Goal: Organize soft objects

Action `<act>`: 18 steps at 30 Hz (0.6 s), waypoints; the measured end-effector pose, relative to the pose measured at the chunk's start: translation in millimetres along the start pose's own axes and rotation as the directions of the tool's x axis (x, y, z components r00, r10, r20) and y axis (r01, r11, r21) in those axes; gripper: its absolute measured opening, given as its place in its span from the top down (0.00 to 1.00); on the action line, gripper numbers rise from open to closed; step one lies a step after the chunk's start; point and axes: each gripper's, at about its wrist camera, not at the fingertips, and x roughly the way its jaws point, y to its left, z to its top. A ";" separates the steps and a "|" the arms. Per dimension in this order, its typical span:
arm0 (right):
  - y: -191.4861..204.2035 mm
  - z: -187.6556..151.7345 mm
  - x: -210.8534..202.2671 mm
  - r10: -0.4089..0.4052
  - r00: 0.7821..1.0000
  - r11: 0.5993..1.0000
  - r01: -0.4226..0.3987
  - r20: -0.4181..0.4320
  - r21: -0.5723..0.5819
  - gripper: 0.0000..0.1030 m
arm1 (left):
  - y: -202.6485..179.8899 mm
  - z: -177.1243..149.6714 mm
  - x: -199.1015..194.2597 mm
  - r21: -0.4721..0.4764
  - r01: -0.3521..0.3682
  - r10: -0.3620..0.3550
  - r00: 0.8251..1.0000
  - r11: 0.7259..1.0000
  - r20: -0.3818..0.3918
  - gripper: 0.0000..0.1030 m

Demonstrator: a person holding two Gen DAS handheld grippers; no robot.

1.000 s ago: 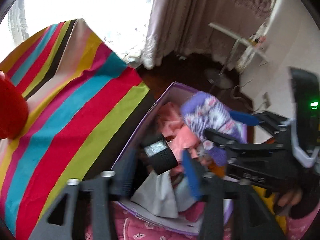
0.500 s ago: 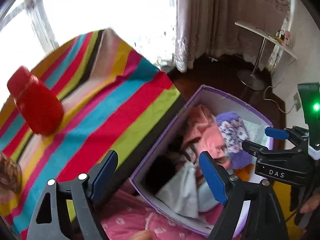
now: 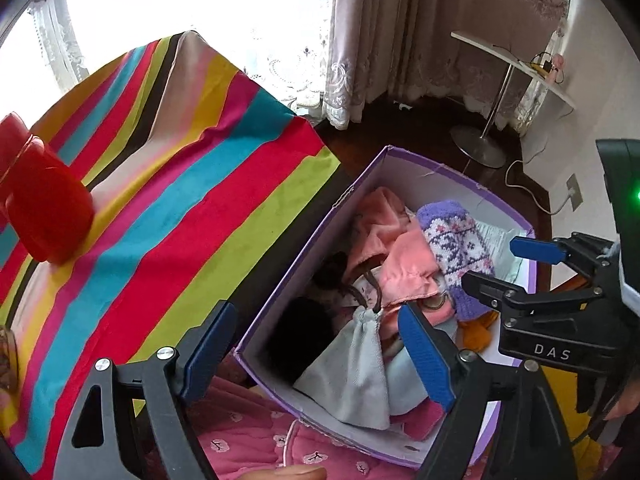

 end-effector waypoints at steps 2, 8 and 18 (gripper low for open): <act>1.9 -1.2 0.5 -0.009 1.000 1.000 0.009 -0.002 -0.005 0.27 | 0.7 -1.7 1.8 0.001 0.002 -0.002 1.000 1.000 -0.008 0.18; 5.2 -3.6 5.2 -0.007 1.000 1.000 0.007 -0.014 -0.006 0.27 | -0.8 -5.1 5.6 0.007 -0.010 0.010 1.000 1.000 -0.019 0.18; 15.6 -8.3 7.8 -0.008 1.000 1.000 0.008 -0.021 -0.007 0.27 | -2.1 -7.4 8.4 0.010 -0.019 0.019 0.999 1.000 -0.027 0.18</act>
